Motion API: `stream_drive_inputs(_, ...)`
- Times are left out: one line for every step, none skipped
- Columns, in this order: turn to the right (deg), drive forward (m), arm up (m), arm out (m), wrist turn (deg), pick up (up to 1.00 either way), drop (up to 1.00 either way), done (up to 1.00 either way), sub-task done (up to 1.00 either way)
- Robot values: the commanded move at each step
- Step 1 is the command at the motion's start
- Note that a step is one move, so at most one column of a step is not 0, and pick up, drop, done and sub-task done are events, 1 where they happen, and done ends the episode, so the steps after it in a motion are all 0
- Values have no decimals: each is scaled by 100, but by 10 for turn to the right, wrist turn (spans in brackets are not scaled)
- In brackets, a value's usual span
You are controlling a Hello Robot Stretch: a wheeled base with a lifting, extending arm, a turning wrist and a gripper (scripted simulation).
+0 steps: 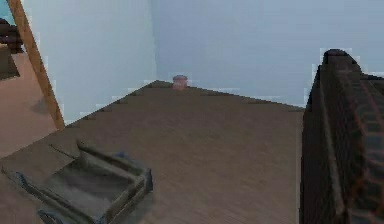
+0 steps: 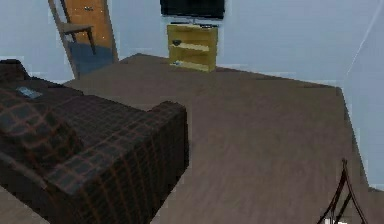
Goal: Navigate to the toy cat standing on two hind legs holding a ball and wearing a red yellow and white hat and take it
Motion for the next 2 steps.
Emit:
stream_drive_inputs(0,35,0,0,0,0,0,0,0)
stream_drive_inputs(270,0,0,0,0,0,0,0,0)
